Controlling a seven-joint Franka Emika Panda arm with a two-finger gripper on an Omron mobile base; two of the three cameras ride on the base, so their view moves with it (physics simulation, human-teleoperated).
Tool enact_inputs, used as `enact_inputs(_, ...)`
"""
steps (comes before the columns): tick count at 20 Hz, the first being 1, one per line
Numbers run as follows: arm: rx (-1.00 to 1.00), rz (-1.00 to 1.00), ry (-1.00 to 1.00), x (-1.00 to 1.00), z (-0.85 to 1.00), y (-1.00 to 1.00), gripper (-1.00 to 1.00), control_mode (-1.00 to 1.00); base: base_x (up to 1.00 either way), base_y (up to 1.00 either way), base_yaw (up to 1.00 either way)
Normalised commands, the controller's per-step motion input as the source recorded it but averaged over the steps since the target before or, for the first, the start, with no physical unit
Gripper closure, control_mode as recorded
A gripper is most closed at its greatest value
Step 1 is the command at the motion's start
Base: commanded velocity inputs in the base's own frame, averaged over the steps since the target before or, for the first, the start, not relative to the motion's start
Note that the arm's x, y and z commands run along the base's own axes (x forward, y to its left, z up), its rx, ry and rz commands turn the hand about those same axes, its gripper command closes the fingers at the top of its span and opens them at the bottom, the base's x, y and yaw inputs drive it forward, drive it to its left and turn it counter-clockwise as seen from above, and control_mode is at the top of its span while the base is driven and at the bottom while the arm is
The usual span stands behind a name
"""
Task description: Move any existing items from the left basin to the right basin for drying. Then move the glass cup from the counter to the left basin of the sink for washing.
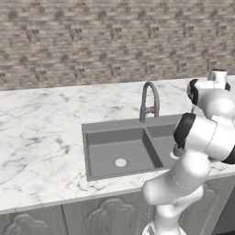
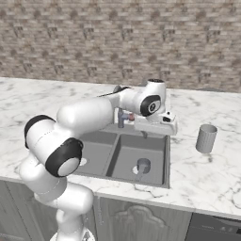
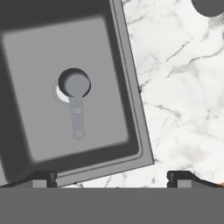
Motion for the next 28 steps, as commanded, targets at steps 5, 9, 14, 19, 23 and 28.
enact_inputs(5, -0.02, 0.00, 0.03, 0.17, 0.44, -0.29, -1.00, -1.00, 0.00, 0.00, 0.00)
enact_inputs(9, 0.00, 0.00, 0.00, 0.19, 0.25, -0.31, -1.00, -1.00, 0.00, 0.00, 0.00)
enact_inputs(14, 0.00, 0.00, 0.00, 0.13, 0.07, -0.31, -1.00, -1.00, 0.00, 0.00, 0.00)
enact_inputs(19, 0.00, 0.00, -0.02, 0.15, 0.00, -0.36, -1.00, -1.00, 0.00, 0.00, 0.00)
enact_inputs(23, 0.00, 0.01, -0.08, 0.20, 0.00, -0.35, -1.00, -1.00, 0.00, 0.00, 0.00)
enact_inputs(28, 0.00, 0.03, -0.13, 0.14, 0.02, -0.31, -1.00, -1.00, 0.00, 0.00, 0.00)
